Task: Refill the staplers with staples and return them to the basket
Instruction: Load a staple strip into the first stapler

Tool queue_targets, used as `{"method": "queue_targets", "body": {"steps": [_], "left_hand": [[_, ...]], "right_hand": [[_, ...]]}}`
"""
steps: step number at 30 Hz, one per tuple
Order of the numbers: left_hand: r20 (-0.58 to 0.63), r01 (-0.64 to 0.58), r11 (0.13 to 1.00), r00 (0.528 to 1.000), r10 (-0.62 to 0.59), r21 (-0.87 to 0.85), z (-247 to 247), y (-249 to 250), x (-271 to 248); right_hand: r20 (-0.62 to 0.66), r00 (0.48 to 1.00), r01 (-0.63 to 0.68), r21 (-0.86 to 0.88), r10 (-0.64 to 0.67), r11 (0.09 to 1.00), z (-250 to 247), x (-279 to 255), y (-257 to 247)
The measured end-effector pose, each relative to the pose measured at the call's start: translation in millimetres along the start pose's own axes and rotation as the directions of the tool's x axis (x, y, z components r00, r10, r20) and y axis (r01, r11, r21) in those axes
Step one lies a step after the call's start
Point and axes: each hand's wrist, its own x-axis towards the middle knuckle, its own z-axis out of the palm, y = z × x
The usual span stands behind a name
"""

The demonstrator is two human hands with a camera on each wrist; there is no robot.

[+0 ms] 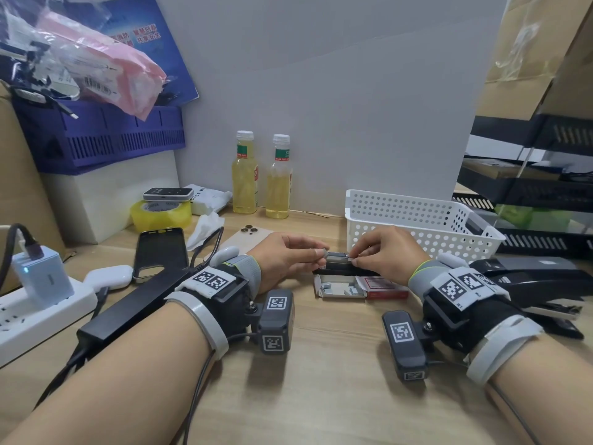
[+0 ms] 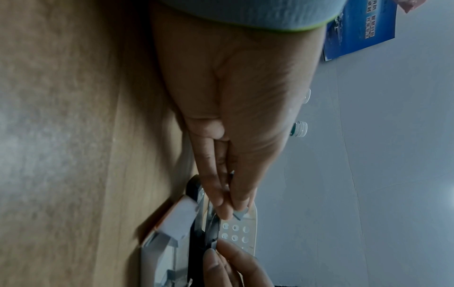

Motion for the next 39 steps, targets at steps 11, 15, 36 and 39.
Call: {"method": "queue_targets", "body": {"steps": [11,15,36,39], "left_hand": [[-0.017,-0.002,1.000,1.000,0.002,0.006,1.5,-0.3,-0.3],[-0.024,0.013,1.000,1.000,-0.013,-0.011,0.7,0.4,0.0],[-0.036,0.002,1.000,0.999,-0.002,0.000,1.8,-1.1,1.4],[-0.032,0.001,1.000,0.999,-0.001,-0.004,2.2,-0.6,1.1]], "right_hand": [[-0.033,0.999,0.024,0.005,-0.024,1.000,1.8,1.4,-0.1],[-0.044,0.999,0.032,0.000,-0.032,1.000,4.2,3.4,-0.4],[-0.051,0.998,0.027,-0.039,-0.028,0.999,8.5,5.2,-4.8],[-0.049,0.999,0.019,-0.042,-0.021,0.999,7.9,4.8,-5.5]]}}
